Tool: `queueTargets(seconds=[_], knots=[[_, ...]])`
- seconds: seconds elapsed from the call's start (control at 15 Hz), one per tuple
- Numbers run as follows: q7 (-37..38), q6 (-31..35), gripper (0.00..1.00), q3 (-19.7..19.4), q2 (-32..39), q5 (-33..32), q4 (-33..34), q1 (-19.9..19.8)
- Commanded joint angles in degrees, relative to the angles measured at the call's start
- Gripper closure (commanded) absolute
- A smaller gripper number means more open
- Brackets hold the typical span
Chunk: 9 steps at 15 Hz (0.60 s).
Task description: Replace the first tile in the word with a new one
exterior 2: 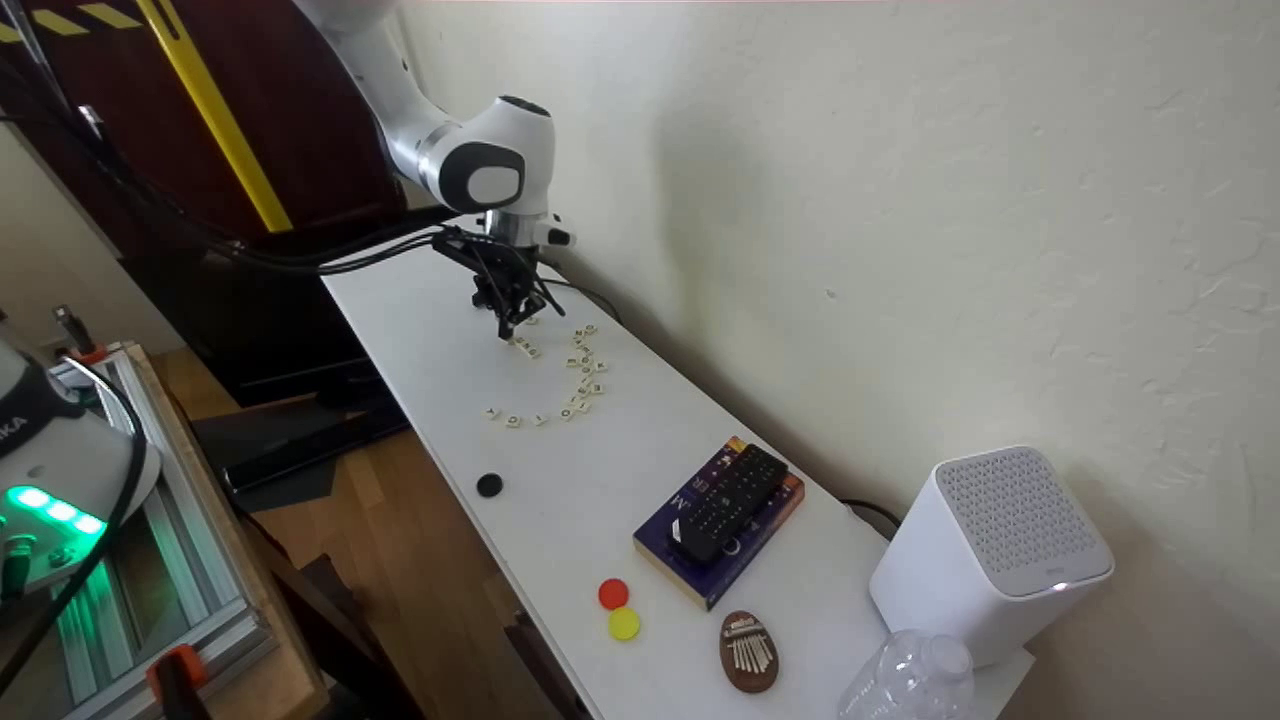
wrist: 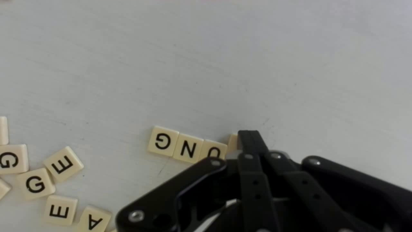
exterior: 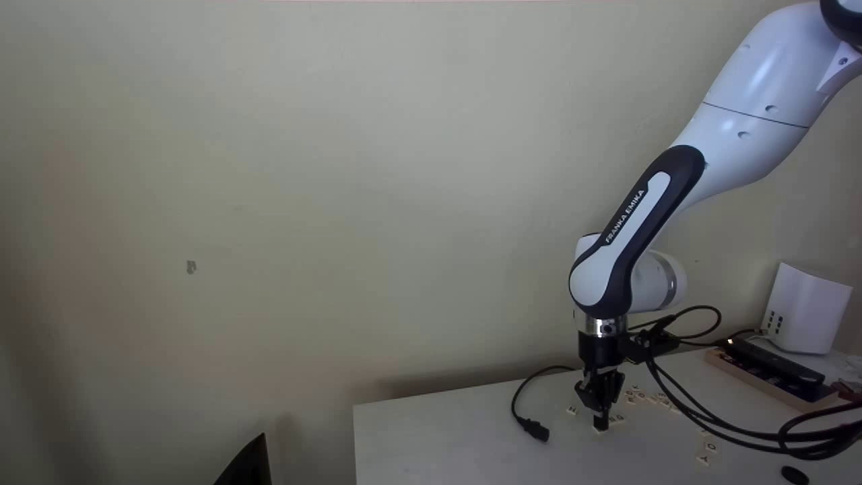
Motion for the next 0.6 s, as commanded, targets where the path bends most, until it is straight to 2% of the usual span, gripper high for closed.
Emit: queueTargets(seconds=[0.0,0.53], knots=[[0.9,0.9,1.0,-0.5,-3.0,-1.1,-3.3,0.8],[1.3,1.2,1.0,-0.8,-4.9,-1.3,-5.2,1.3]])
